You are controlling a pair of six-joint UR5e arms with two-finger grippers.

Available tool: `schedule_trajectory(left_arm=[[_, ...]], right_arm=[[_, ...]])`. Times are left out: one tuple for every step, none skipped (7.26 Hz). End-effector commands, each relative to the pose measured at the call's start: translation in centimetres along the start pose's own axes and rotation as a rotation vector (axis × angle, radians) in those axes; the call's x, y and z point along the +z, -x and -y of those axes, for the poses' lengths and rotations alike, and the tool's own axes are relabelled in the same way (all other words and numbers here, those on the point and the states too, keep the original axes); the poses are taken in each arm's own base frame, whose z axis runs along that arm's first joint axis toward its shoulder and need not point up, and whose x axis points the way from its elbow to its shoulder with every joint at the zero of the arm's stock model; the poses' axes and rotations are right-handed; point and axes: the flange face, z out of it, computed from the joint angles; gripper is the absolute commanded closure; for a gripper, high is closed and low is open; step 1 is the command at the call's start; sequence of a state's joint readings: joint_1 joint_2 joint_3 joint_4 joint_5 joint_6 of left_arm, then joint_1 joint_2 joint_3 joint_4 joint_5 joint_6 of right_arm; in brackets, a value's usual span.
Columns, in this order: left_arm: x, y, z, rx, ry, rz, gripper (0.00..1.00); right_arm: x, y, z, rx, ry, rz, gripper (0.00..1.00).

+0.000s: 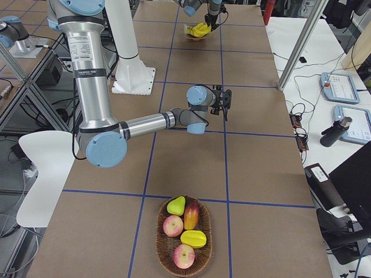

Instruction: Transfer all bananas from basket to plate

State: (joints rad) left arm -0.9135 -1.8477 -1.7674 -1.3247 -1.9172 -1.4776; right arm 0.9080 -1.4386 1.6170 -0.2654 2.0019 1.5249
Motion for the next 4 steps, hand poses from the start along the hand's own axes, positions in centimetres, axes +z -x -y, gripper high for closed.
schedule_trajectory(left_arm=[[0.5, 0.5, 0.3, 0.001, -0.019, 0.010, 0.00], [0.4, 0.5, 0.3, 0.006, -0.019, 0.006, 0.00], [0.0, 0.5, 0.3, 0.019, -0.020, -0.001, 0.00], [-2.0, 0.6, 0.8, 0.056, -0.028, -0.041, 0.00]], right_arm=[[-0.3, -0.1, 0.0, 0.000, 0.000, 0.000, 0.00], [-0.4, -0.2, -0.1, 0.000, 0.001, 0.000, 0.00], [-0.6, -0.3, 0.1, 0.001, -0.003, -0.002, 0.00], [-1.6, 0.0, 1.4, 0.002, -0.018, -0.001, 0.00]])
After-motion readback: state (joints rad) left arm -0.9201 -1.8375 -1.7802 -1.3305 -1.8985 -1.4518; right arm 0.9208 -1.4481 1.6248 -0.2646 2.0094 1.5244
